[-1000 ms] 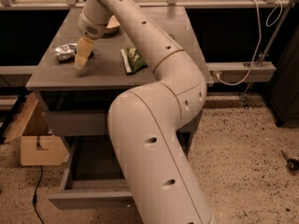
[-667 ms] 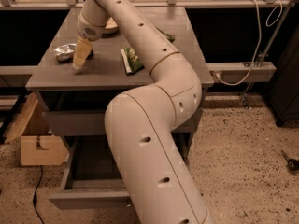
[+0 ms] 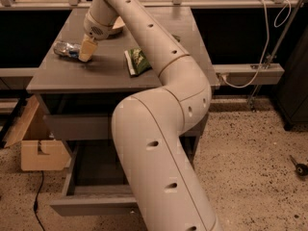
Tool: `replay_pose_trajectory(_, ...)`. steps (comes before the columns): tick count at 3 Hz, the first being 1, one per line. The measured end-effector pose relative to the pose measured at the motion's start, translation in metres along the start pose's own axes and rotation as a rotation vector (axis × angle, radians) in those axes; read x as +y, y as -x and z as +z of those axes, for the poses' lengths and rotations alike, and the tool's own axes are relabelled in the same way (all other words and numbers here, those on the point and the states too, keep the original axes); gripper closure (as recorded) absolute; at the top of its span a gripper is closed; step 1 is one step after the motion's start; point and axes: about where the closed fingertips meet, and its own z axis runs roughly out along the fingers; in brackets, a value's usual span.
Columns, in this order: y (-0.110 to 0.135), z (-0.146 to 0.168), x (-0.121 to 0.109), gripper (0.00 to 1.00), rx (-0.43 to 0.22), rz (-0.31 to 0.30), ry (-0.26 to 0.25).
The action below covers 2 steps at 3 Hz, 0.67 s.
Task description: Place redbull can into middle drawer
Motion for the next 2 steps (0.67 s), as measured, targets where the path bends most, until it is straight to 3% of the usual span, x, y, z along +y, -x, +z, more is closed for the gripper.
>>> replay_pose_trajectory(1, -0.0005, 0.0007, -0.0033, 0.94, -0.016, 0.024, -0.01)
replay_pose_trajectory(2, -0.0037, -0.0027, -0.0063, 1.0, -0.025, 0.049, -0.024)
